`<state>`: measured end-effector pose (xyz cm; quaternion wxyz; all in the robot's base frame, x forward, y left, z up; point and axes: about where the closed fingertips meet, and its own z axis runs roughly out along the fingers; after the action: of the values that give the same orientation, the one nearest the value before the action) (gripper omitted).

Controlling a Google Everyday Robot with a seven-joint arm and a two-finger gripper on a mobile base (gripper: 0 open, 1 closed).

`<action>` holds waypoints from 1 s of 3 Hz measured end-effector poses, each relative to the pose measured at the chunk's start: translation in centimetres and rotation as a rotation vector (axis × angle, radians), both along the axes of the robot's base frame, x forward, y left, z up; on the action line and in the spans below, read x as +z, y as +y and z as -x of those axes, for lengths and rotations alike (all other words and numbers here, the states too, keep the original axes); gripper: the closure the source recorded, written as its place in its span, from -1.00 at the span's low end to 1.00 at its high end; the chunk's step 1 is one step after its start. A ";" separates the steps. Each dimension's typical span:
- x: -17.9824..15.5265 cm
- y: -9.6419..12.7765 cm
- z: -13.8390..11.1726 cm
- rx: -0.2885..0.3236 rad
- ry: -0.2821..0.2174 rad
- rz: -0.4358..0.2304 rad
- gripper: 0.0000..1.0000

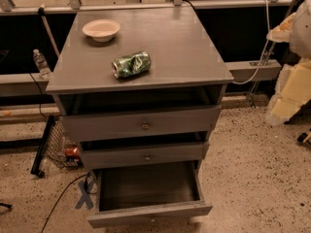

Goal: Close bottom drawer

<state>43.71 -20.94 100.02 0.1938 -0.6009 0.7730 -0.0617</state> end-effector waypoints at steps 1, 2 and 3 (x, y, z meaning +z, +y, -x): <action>0.0 0.0 0.0 0.000 0.000 0.000 -1.00; -2.0 0.1 0.5 -0.043 0.036 0.001 -1.00; -6.9 -0.2 1.4 -0.125 0.123 -0.054 -1.00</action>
Offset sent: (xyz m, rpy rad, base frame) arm -0.0097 0.0002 -0.0344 -0.0220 0.0722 -0.0683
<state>42.32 -21.09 93.08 0.1577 -0.5486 0.8209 -0.0159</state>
